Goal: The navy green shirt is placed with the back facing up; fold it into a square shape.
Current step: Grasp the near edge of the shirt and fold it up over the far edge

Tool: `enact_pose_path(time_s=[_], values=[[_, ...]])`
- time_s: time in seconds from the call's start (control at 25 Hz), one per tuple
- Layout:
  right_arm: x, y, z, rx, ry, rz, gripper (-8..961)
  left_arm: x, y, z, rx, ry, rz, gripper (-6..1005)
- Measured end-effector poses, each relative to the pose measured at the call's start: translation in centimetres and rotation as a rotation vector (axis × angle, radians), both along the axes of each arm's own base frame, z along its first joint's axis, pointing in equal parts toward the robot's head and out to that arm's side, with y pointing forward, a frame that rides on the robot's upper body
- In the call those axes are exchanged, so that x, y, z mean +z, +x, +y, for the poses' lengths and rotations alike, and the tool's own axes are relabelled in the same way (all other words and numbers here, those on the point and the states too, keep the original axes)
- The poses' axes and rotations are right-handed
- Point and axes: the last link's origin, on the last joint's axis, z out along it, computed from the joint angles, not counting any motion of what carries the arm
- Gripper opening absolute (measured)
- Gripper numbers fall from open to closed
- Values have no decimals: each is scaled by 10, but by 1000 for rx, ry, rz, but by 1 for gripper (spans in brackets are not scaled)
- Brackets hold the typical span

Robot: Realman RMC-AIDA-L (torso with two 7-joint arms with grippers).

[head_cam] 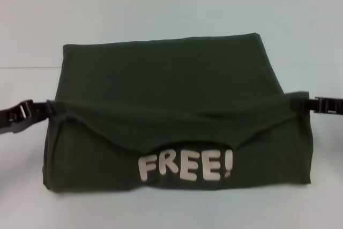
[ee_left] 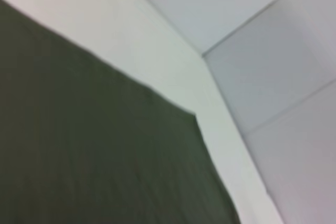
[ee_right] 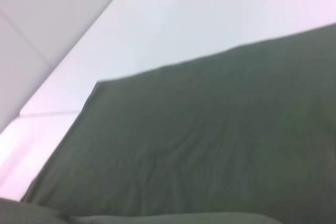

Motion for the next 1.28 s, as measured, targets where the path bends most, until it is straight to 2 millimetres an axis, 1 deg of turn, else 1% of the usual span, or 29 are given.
enact_pose_path(time_s=[0.2, 0.36, 0.52, 0.68, 0.92, 1.28], values=[[5, -3, 7, 0, 70, 32, 60, 2, -2, 1, 13, 77, -34, 26], [4, -1, 13, -20, 109, 15, 61, -6, -6, 4, 40, 128, -19, 27], [-8, 3, 18, -34, 123, -16, 61, -18, -7, 7, 40, 180, 7, 27], [-19, 5, 21, -45, 127, -53, 61, -28, -1, 15, 23, 229, 40, 27], [-31, 2, 24, -48, 134, -92, 61, -34, 1, 29, 26, 264, 113, 26], [-40, -2, 31, -57, 162, -111, 61, -42, 9, 46, -14, 323, 229, 27]])
